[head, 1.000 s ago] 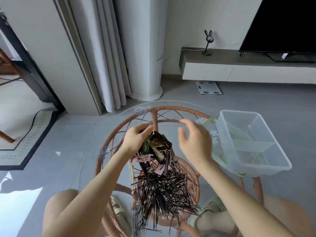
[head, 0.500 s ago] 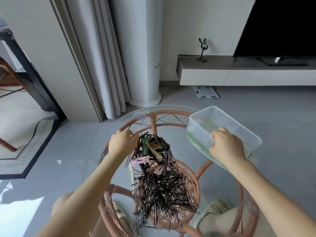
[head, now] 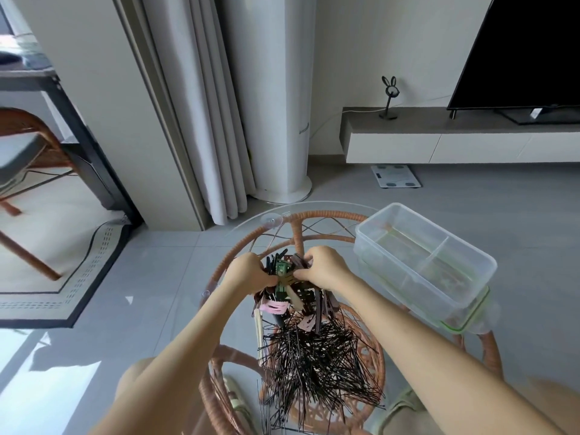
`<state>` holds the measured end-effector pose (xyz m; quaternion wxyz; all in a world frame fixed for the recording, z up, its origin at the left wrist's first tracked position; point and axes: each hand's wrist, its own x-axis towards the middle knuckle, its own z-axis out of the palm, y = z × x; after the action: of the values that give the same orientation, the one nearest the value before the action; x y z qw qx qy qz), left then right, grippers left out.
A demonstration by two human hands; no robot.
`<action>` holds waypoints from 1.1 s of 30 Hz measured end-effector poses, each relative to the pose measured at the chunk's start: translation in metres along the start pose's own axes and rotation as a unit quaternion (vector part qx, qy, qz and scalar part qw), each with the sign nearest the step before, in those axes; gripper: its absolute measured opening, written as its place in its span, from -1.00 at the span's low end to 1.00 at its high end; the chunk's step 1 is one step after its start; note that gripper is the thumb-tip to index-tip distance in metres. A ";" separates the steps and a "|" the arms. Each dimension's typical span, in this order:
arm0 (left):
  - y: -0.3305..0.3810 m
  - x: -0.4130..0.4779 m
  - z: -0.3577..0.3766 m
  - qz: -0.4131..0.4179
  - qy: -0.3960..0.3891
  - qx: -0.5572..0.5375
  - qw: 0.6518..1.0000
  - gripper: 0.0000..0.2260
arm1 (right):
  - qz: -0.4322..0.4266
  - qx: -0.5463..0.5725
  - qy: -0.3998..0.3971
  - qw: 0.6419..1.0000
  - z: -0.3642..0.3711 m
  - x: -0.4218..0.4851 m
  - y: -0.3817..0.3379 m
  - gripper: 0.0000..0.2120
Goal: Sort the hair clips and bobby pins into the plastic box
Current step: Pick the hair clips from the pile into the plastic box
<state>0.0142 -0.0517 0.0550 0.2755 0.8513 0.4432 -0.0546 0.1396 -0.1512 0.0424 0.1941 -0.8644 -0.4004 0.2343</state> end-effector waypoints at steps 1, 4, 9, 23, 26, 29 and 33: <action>0.000 0.000 -0.002 -0.005 -0.006 -0.017 1.000 -0.73 | -0.003 0.019 0.004 1.000 -0.001 0.002 0.000 -0.67; -0.004 0.000 -0.008 -0.013 0.003 -0.048 0.999 -0.77 | -0.020 0.051 0.028 0.998 -0.004 0.003 -0.001 -0.78; -0.006 -0.003 -0.010 -0.012 0.029 -0.076 0.997 -0.77 | -0.081 0.067 0.136 0.985 -0.017 -0.006 -0.005 -0.85; 0.032 -0.024 -0.044 0.074 0.114 -0.275 0.952 -0.77 | -0.094 0.151 0.347 0.921 -0.127 -0.053 0.041 -0.86; 0.055 -0.030 -0.047 0.102 0.093 -0.306 0.942 -0.80 | -0.032 0.127 0.379 0.916 -0.152 -0.045 0.069 -0.81; 0.084 -0.031 -0.045 0.124 0.063 -0.337 0.931 -0.82 | 0.027 0.080 0.309 0.947 -0.152 -0.024 0.095 -0.76; 0.130 -0.023 -0.035 0.146 0.026 -0.335 0.930 -0.79 | 0.043 0.020 0.162 0.986 -0.135 -0.006 0.107 -0.71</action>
<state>0.0971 -0.1090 0.1472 0.5384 0.7658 0.3132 0.1599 0.2763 -0.2406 0.0984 0.2637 -0.9032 -0.3213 0.1074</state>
